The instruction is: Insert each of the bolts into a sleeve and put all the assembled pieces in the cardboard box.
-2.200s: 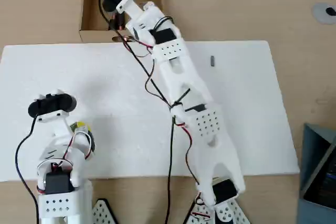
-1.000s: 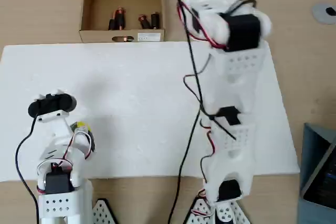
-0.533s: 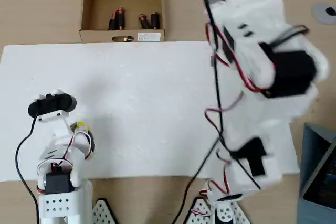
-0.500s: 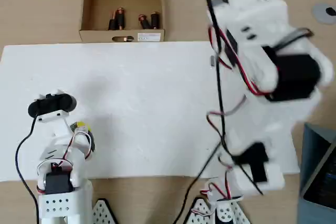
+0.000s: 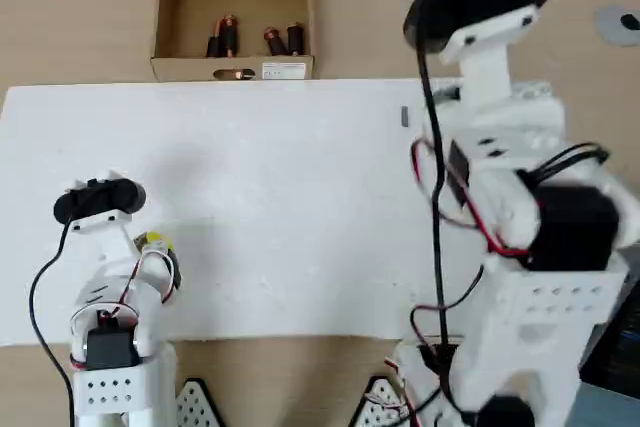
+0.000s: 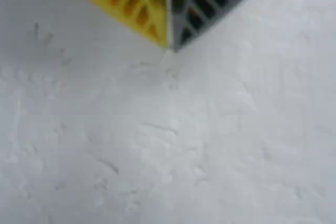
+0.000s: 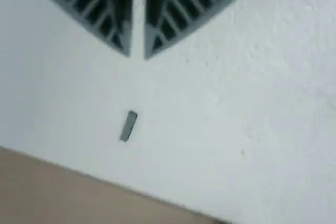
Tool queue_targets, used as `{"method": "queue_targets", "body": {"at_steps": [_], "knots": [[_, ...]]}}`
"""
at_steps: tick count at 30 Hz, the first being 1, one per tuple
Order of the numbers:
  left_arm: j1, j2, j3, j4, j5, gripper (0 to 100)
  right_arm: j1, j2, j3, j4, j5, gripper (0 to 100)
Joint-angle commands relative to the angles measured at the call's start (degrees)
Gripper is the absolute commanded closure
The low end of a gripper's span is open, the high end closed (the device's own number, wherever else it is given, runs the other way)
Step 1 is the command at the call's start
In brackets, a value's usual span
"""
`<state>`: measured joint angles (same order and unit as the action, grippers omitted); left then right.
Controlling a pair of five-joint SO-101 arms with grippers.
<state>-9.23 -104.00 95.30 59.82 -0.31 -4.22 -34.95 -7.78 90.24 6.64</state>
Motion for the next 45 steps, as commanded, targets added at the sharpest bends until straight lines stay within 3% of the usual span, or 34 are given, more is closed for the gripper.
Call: {"method": "queue_targets", "body": {"at_steps": [1,14,19,35,45], "knots": [[-0.3,-0.5,-0.6,-0.9,-0.1,100,1.0,-8.4,15.6,-7.1,-0.4,99.0],[-0.3,-0.5,-0.6,-0.9,-0.1,100,1.0,-33.8,65.0,-31.4,-0.4,99.0],[-0.3,-0.5,-0.6,-0.9,-0.1,100,1.9,-43.2,77.6,-35.5,-0.5,99.0],[-0.3,-0.5,-0.6,-0.9,-0.1,100,2.4,-75.1,103.2,-35.3,-0.4,99.0],[-0.3,-0.5,-0.6,-0.9,-0.1,100,4.1,-74.2,104.6,-35.4,-0.4,99.0]]}}
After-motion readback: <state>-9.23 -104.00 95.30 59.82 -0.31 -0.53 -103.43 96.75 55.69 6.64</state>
